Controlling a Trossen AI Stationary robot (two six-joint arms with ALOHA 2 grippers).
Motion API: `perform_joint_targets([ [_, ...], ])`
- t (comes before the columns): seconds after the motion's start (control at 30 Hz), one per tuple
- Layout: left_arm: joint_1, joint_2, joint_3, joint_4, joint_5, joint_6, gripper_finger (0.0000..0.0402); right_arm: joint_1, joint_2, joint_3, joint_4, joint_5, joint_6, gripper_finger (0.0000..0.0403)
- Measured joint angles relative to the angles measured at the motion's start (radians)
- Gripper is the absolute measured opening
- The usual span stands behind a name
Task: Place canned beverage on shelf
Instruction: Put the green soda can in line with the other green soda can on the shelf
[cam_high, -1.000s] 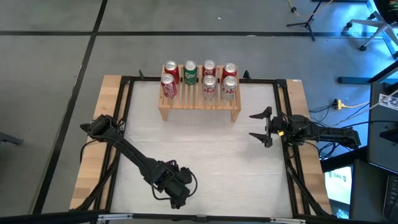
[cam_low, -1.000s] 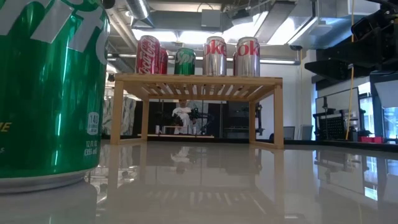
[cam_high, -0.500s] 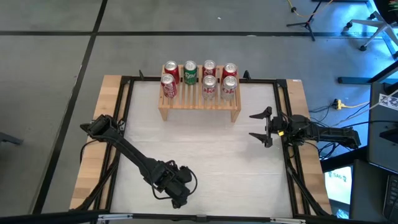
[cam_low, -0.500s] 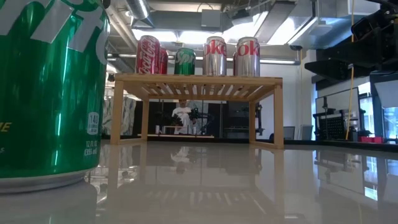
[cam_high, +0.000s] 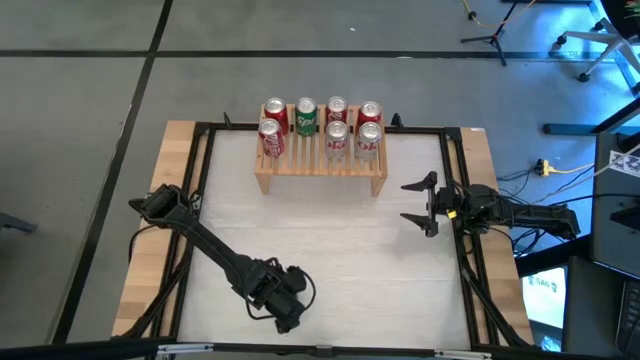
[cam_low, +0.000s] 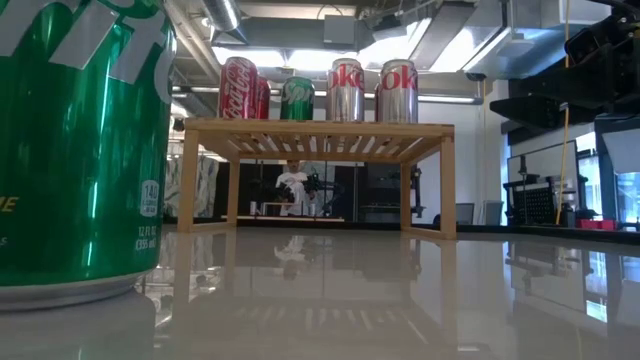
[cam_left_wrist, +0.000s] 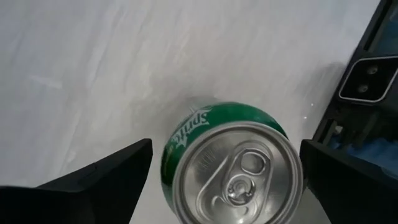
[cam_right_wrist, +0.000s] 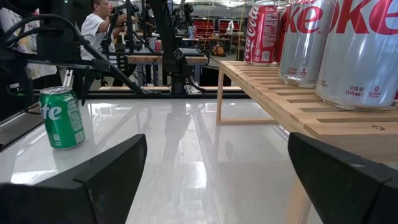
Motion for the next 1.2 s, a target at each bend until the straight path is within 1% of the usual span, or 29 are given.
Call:
perform_joint_targets([
  [0.13, 0.0, 0.0, 0.0, -0.002, -0.019, 0.0, 0.0387, 0.0, 0.0, 0.0, 0.0, 0.0, 0.0, 0.0386],
  [0.43, 0.0, 0.0, -0.001, -0.002, -0.02, 0.001, 0.0319, 0.0, 0.0, 0.0, 0.0, 0.0, 0.0, 0.0386],
  [0.57, 0.001, 0.0, -0.001, -0.002, -0.02, 0.001, 0.0299, 0.0, 0.0, 0.0, 0.0, 0.0, 0.0, 0.0386],
  [1.13, 0.022, 0.0, 0.002, -0.003, -0.012, 0.004, 0.029, 0.0, 0.0, 0.0, 0.0, 0.0, 0.0, 0.0386],
  [1.2, 0.026, 0.001, 0.013, -0.009, -0.013, 0.038, 0.029, 0.0, 0.0, 0.0, 0.0, 0.0, 0.0, 0.0386],
])
